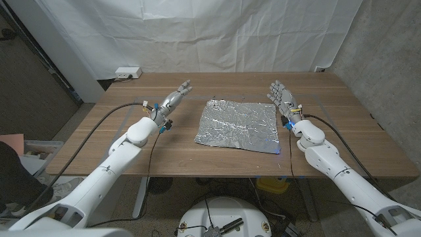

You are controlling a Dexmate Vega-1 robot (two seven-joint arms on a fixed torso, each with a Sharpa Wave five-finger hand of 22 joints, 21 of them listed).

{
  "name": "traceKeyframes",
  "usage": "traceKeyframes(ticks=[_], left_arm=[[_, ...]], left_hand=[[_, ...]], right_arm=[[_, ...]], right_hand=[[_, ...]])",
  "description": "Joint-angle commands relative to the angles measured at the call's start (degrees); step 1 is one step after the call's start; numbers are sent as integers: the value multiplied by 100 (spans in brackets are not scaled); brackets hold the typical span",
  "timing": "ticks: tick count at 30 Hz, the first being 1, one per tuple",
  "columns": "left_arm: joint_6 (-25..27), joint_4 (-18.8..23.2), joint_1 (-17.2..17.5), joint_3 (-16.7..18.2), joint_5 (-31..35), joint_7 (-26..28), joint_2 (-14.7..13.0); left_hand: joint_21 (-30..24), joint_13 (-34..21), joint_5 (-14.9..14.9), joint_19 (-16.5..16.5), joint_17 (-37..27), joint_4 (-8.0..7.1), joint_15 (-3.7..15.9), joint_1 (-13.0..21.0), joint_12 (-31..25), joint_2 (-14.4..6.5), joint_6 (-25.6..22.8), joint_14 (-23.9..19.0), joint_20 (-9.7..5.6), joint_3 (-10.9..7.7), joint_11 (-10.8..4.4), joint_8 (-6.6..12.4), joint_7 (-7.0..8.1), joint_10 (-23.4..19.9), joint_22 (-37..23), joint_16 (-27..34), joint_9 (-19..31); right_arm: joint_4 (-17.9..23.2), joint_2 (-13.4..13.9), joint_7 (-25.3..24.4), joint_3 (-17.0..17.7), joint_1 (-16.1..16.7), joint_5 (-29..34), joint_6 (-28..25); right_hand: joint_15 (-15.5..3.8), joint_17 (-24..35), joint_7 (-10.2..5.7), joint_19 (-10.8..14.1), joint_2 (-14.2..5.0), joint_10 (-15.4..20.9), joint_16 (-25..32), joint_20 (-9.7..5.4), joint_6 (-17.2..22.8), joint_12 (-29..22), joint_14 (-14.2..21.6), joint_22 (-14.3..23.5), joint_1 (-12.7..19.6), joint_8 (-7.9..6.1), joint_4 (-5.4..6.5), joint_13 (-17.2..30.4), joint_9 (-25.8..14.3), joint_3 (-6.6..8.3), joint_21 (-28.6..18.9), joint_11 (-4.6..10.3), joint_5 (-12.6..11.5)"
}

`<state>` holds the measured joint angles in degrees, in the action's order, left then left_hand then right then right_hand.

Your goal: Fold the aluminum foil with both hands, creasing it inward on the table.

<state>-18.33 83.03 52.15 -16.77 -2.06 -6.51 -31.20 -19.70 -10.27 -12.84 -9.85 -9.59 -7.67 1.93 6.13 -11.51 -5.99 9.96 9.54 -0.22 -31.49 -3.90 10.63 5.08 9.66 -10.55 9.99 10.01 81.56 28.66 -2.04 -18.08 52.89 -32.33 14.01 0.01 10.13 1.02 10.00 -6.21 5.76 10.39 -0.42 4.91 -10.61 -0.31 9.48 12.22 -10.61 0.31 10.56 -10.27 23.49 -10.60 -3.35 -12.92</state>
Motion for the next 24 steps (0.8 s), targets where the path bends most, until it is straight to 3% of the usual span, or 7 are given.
traceKeyframes(ticks=[1, 18, 24], left_arm=[[-1, 451, 110, -112, 807, -182, -352], [-57, 853, 314, -206, 1429, -379, -614], [-63, 998, 413, -237, 1677, -386, -689]], left_hand=[[18, -12, -14, -59, -10, -10, 89, 16, -14, -362, 136, 500, -51, -44, -36, -16, 31, 214, -6, 14, 8], [62, -13, -4, -113, -15, -20, 91, 31, 0, -372, 148, 541, -63, -77, -61, -20, 49, 233, -10, 8, 8], [151, -14, 6, -304, -18, -36, 92, 31, -2, -372, 103, 561, -29, -97, -56, -2, 69, 220, -16, 9, 9]], right_arm=[[258, 50, -156, 63, 201, 92, 19], [452, 56, -323, 82, 345, 184, 36], [505, 48, -377, 92, 396, 197, 46]], right_hand=[[3, 9, 2, 38, -9, 52, 25, -12, 67, -41, -25, 27, 59, -38, -45, 24, -27, 6, -34, 5, -18], [4, 16, 10, 40, -18, 56, 27, -13, 78, -43, -28, 28, 58, -43, -57, 24, -28, 14, -35, 2, -7], [2, 19, 11, 40, -20, 62, 28, -13, 80, -46, -28, 28, 55, -44, -60, 24, -28, 16, -35, -6, -3]])
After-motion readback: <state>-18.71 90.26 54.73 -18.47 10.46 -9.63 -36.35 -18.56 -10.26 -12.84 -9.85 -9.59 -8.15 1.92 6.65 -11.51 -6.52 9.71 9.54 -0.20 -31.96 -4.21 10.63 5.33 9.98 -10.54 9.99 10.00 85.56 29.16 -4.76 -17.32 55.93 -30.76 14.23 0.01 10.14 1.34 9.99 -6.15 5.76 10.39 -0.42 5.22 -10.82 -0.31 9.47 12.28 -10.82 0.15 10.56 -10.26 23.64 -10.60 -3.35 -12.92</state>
